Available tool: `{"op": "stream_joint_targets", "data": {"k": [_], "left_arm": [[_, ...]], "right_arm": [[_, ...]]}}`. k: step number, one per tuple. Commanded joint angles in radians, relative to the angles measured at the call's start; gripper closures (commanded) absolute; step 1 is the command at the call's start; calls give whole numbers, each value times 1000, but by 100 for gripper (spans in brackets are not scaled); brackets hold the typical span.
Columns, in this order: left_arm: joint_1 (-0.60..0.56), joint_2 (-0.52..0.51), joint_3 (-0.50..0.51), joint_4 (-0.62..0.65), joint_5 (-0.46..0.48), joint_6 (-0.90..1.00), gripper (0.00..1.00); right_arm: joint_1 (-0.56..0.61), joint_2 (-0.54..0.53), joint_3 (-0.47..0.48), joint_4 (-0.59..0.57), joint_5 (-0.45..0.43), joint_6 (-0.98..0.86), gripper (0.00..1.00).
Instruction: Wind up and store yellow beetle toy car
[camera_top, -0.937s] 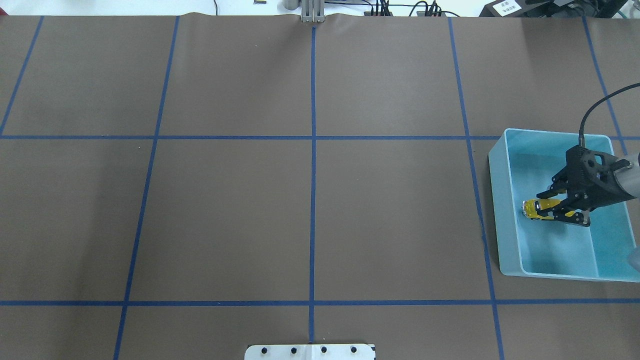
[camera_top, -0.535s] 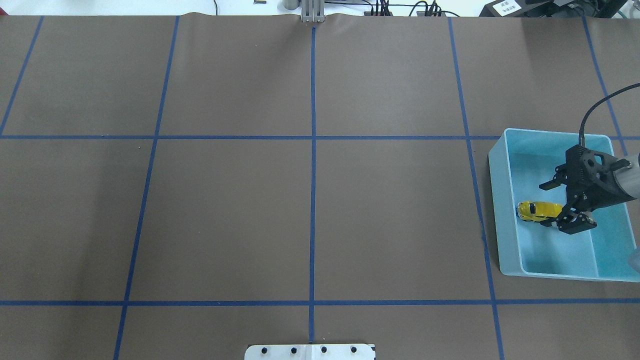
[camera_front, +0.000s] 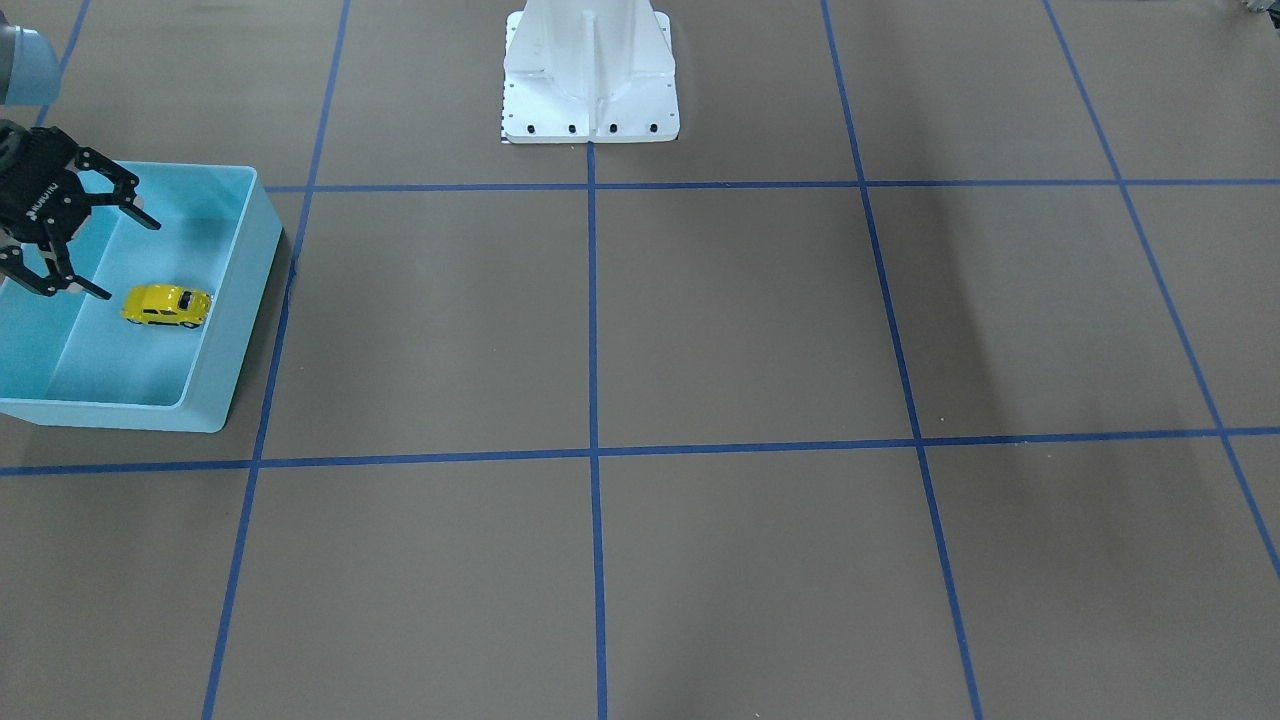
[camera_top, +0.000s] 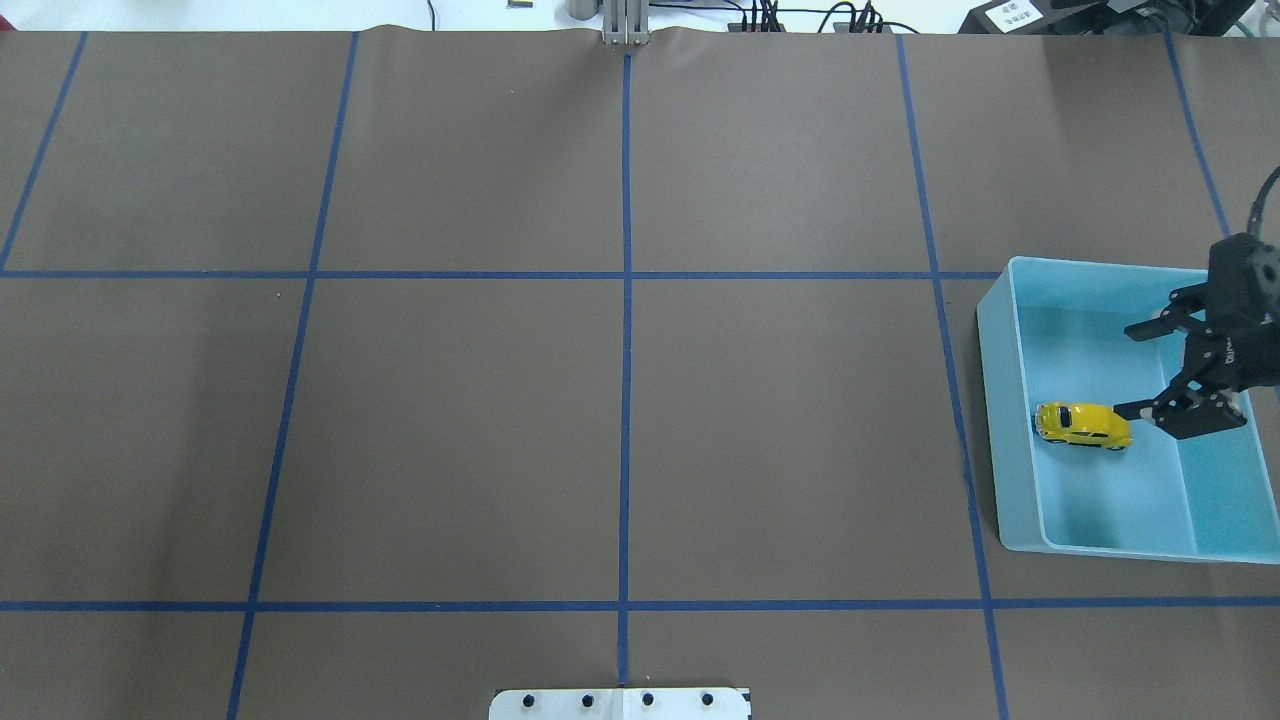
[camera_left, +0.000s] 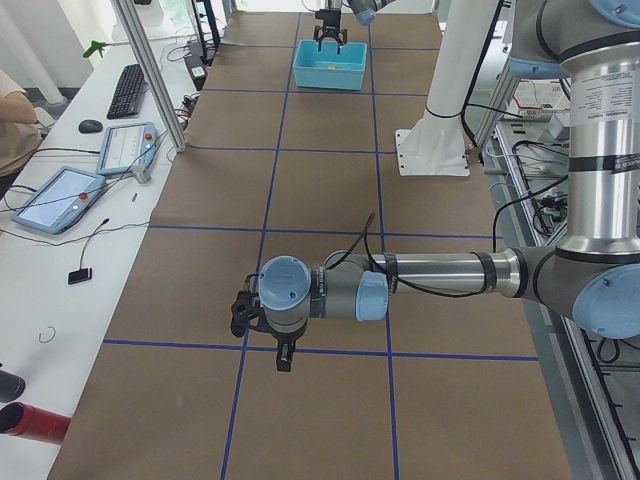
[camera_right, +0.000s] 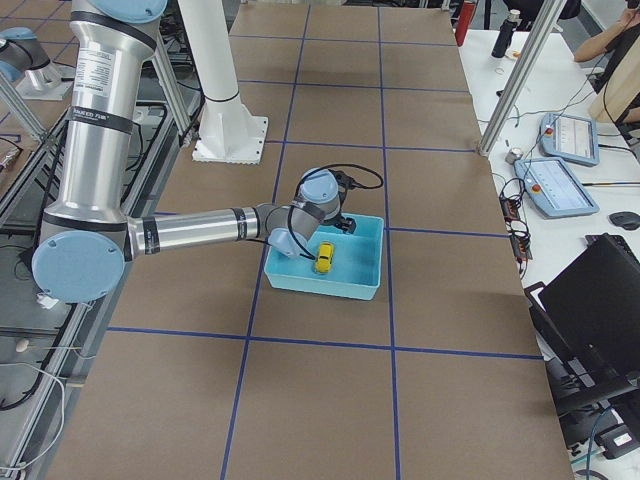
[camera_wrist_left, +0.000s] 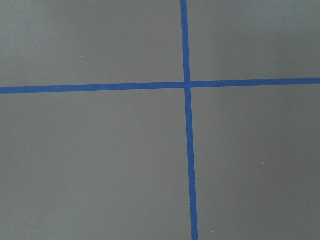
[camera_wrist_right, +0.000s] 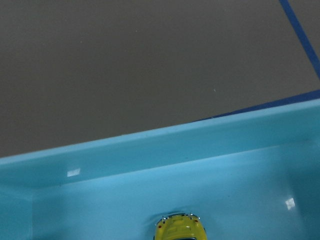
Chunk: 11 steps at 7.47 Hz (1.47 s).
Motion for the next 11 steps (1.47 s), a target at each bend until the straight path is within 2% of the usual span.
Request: {"op": "stream_joint_targets", "data": {"k": [1, 3, 4, 6, 8, 9, 11], "left_arm": [[0, -2, 0, 0, 1, 1, 0], [0, -4, -2, 2, 1, 1, 0], [2, -5, -2, 2, 1, 1, 0], [2, -5, -2, 2, 1, 4, 0], [2, -8, -5, 2, 1, 4, 0], [2, -8, -3, 2, 1, 4, 0], [2, -8, -3, 2, 1, 4, 0]], "right_arm": [[129, -11, 53, -87, 1, 177, 1], [220, 5, 94, -246, -25, 342, 1], [307, 6, 78, -306, -45, 381, 1], [448, 6, 73, -587, -35, 381, 1], [488, 30, 79, -839, -27, 378, 1], [511, 87, 78, -992, -27, 375, 1], [524, 77, 55, -1025, -33, 368, 1]]}}
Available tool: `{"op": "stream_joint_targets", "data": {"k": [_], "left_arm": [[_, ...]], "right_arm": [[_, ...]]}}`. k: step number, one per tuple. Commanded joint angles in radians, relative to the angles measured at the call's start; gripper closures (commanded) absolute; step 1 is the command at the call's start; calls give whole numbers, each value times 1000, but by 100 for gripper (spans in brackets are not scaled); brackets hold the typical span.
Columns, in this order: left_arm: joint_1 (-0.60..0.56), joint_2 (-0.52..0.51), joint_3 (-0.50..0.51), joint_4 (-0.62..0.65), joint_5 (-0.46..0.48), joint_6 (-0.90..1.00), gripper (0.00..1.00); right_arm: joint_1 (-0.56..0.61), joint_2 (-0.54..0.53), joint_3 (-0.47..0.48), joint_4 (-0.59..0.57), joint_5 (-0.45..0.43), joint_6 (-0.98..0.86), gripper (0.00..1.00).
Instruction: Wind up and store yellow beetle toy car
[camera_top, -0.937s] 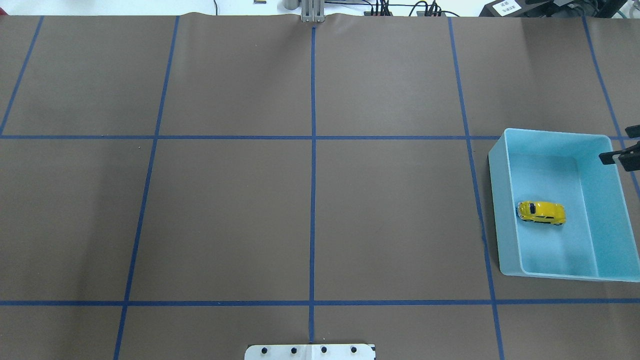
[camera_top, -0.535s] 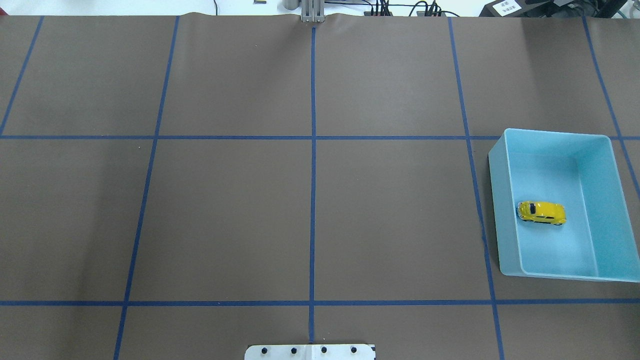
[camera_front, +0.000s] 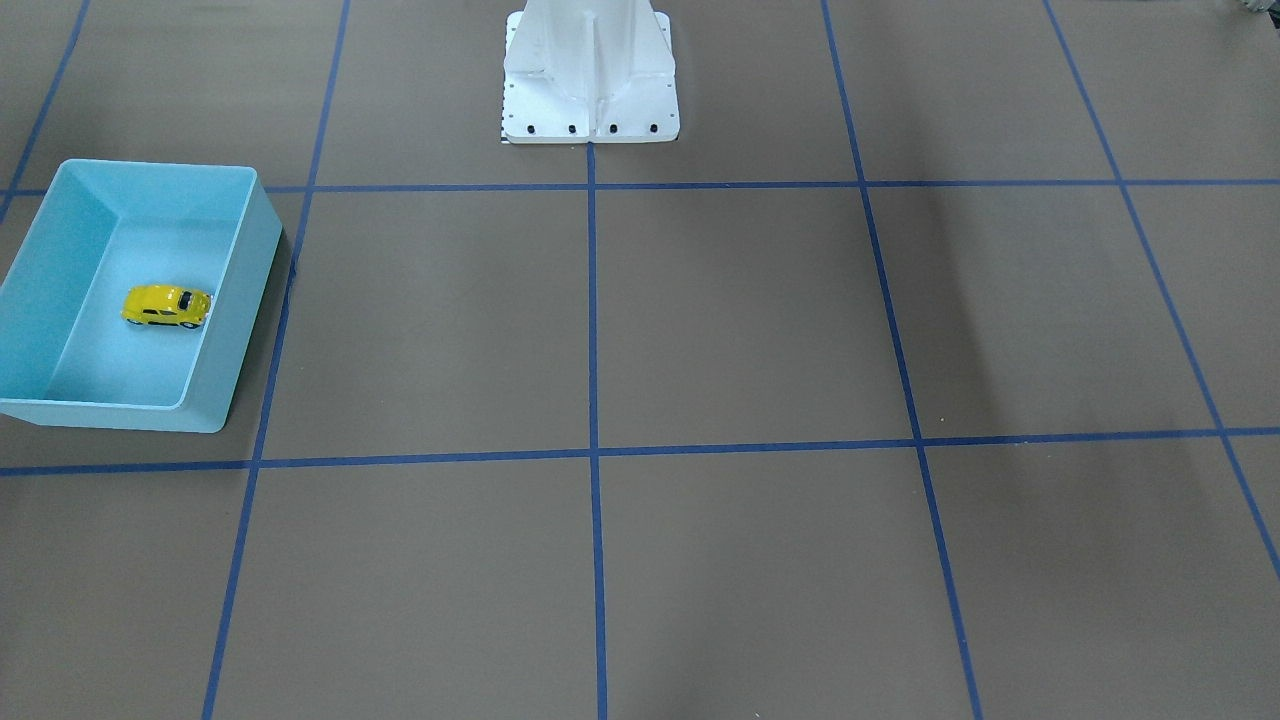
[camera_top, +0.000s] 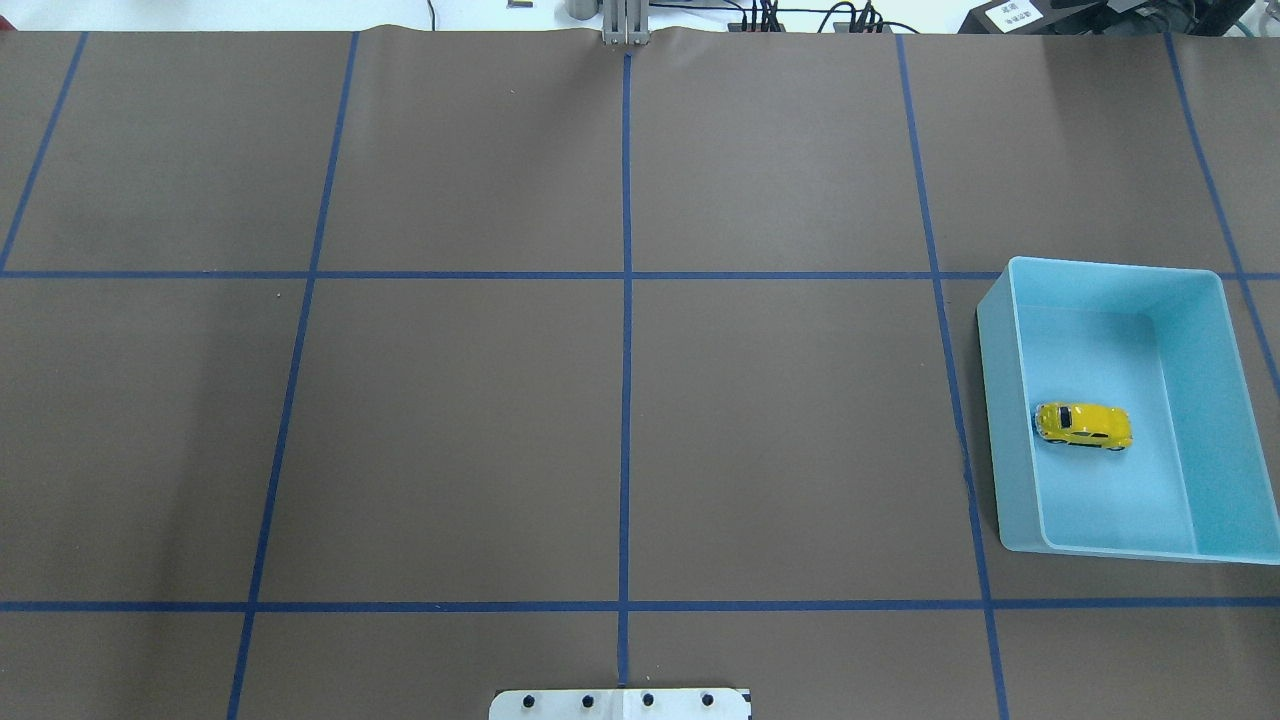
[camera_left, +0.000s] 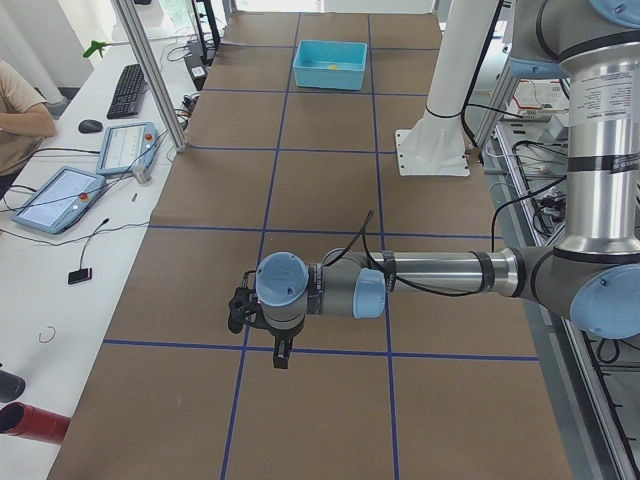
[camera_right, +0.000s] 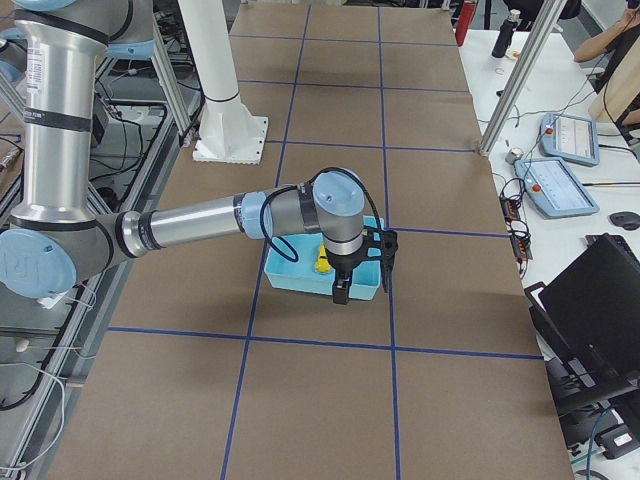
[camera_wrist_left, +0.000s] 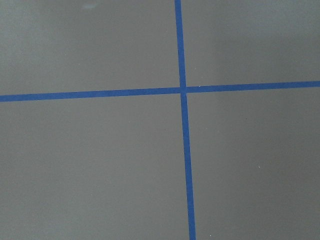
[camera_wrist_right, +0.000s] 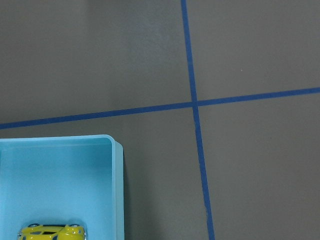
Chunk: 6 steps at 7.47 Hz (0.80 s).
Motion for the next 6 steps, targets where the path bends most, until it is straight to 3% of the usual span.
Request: {"op": "stream_joint_targets", "data": {"k": [1, 3, 6], "left_arm": [[0, 0, 2, 0, 0, 0, 0], [0, 0, 0, 0, 0, 0, 0], [0, 0, 0, 0, 2, 0, 0]], "right_arm": [[9, 6, -57, -37, -3, -4, 1], [7, 21, -145, 21, -8, -49, 1], [6, 48, -180, 58, -12, -76, 1]]}}
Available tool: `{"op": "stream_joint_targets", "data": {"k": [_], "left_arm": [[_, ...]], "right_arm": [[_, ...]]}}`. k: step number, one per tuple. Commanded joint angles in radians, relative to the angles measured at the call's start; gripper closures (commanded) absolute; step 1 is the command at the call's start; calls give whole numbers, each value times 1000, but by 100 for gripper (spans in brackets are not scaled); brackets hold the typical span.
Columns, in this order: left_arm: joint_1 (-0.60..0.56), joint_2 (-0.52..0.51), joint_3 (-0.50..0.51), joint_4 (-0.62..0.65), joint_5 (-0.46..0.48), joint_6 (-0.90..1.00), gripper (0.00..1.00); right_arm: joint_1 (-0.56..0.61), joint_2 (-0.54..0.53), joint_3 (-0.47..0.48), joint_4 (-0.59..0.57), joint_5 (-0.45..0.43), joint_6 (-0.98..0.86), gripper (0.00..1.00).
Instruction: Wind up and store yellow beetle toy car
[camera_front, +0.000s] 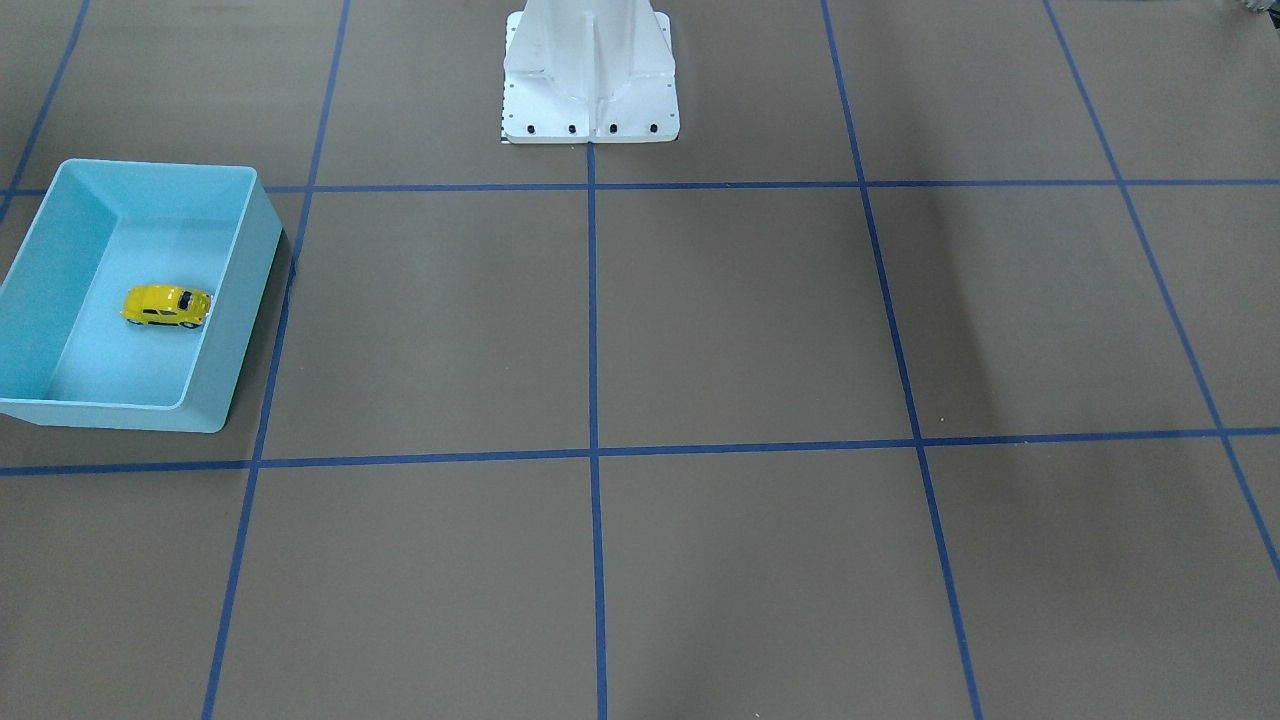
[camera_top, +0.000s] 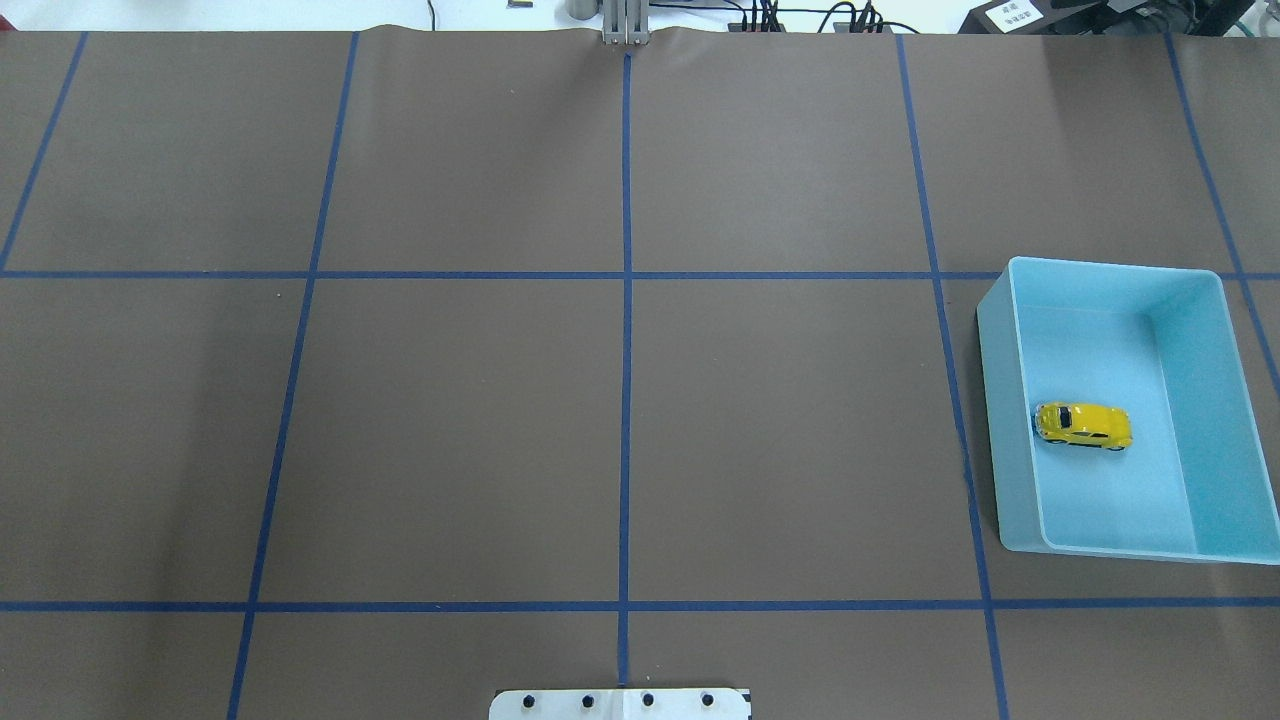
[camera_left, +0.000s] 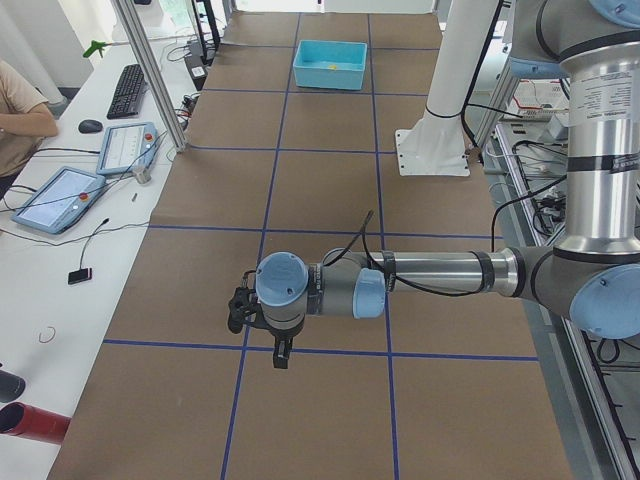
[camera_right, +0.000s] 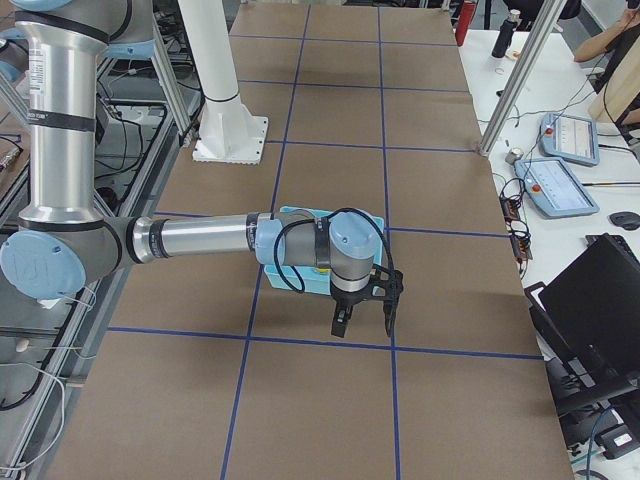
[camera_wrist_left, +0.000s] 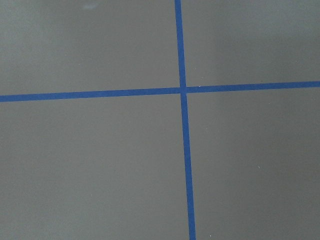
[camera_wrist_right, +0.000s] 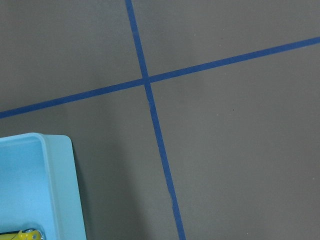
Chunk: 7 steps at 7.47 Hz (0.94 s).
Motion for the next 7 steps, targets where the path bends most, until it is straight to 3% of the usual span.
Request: {"op": "stream_joint_targets", "data": {"k": [1, 7], "left_arm": [[0, 0, -2, 0, 1, -3, 0], [0, 2, -2, 0, 1, -3, 0]], "right_arm": [[-1, 2, -35, 68, 0, -63, 1], [-4, 3, -55, 102, 5, -82, 1]]}}
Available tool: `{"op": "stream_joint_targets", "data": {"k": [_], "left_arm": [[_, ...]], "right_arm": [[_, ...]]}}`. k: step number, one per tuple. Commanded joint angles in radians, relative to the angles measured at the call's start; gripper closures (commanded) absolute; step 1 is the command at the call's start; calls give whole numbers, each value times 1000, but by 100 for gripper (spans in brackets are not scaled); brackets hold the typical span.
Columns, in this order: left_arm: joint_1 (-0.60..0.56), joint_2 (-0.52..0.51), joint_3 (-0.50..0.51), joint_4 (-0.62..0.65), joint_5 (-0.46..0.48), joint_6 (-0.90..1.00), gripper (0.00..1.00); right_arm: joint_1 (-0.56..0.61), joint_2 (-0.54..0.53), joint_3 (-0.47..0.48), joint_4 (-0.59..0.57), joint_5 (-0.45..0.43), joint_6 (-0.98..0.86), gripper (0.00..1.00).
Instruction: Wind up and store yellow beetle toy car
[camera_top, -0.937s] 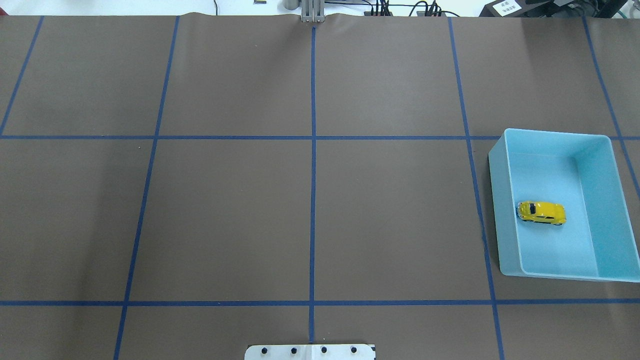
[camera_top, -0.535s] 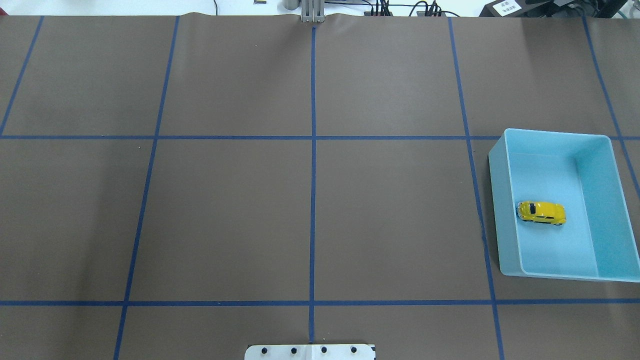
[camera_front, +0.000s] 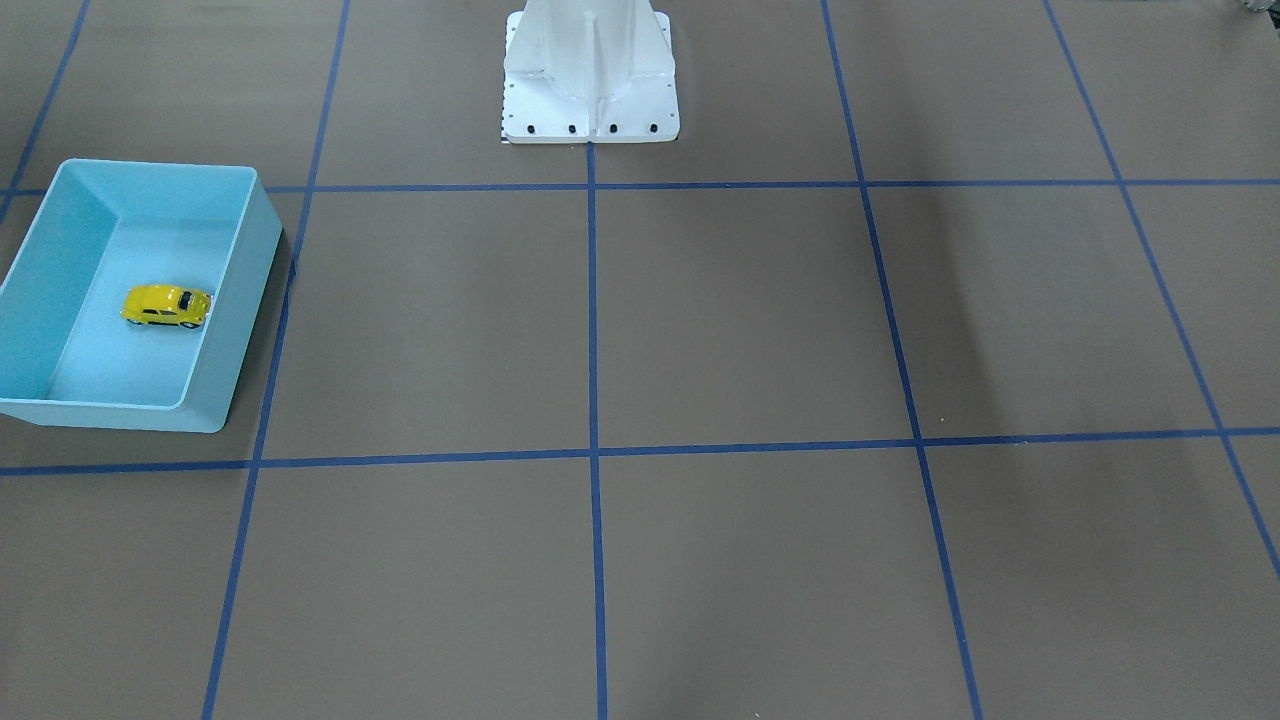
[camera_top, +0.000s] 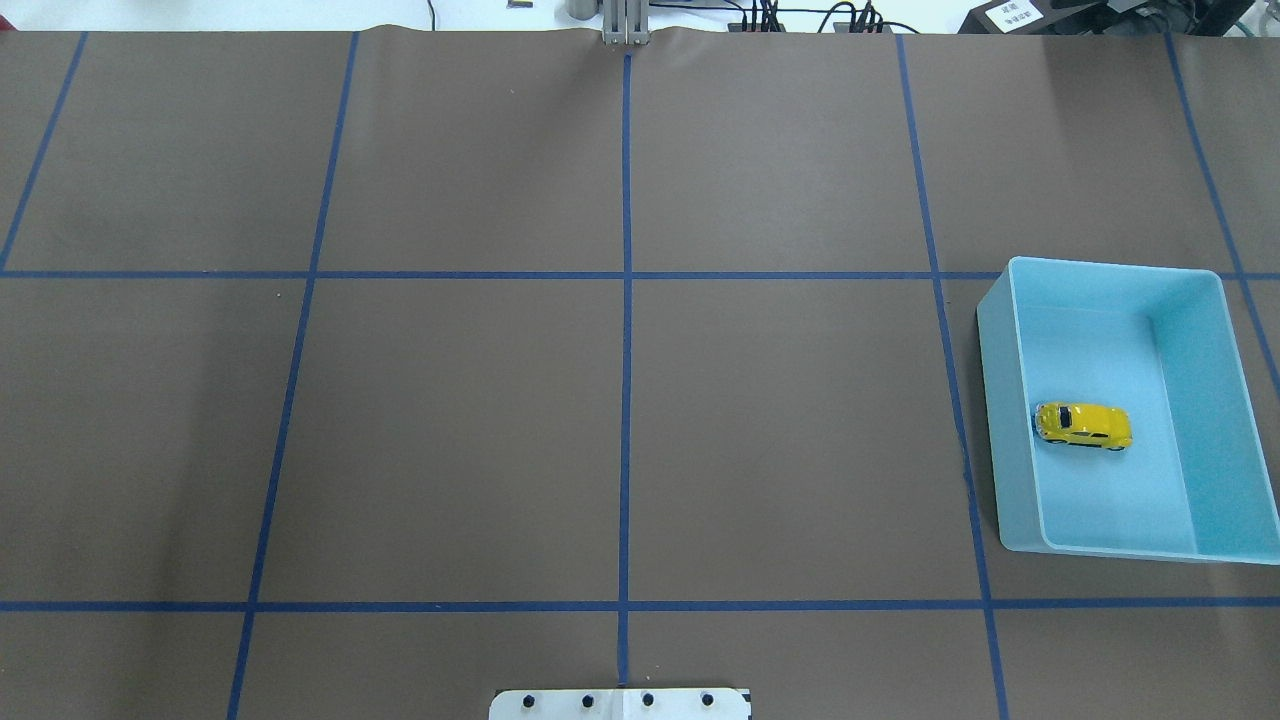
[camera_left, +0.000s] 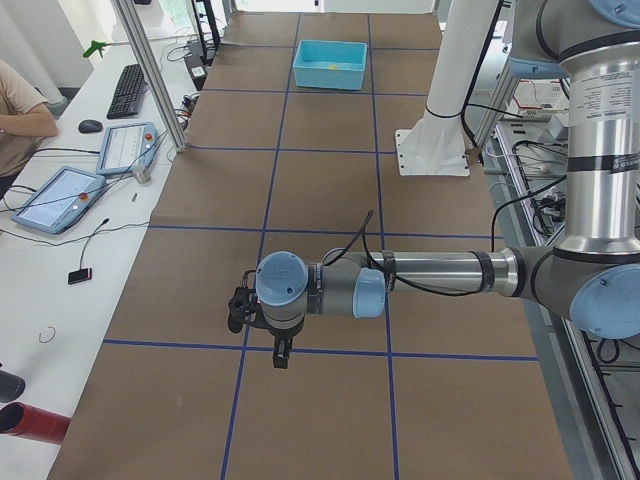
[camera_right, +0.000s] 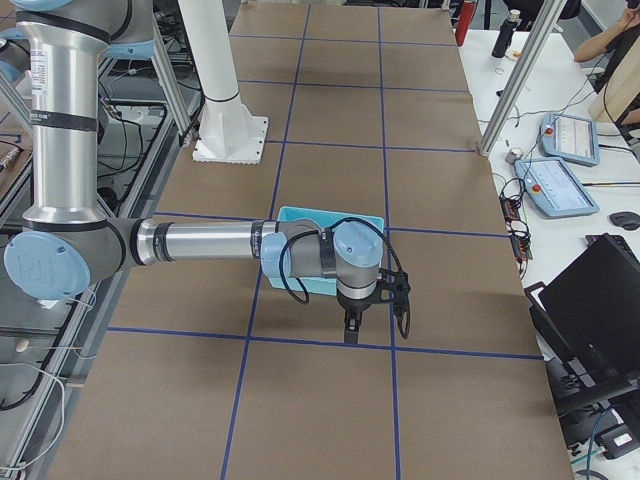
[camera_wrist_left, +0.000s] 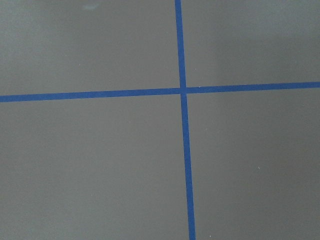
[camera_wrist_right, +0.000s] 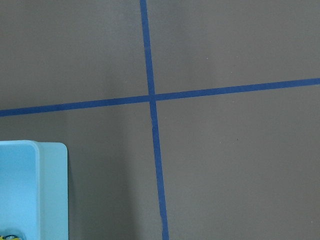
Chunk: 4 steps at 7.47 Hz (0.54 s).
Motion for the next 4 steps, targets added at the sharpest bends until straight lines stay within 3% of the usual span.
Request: {"op": "stream_joint_targets", "data": {"k": [1, 4], "left_arm": [[0, 1, -2, 0, 0, 0, 0], [0, 1, -2, 0, 0, 0, 0]], "right_arm": [[0, -7, -1, 2, 3, 0, 1], [0, -7, -11, 2, 6, 0, 1]]}}
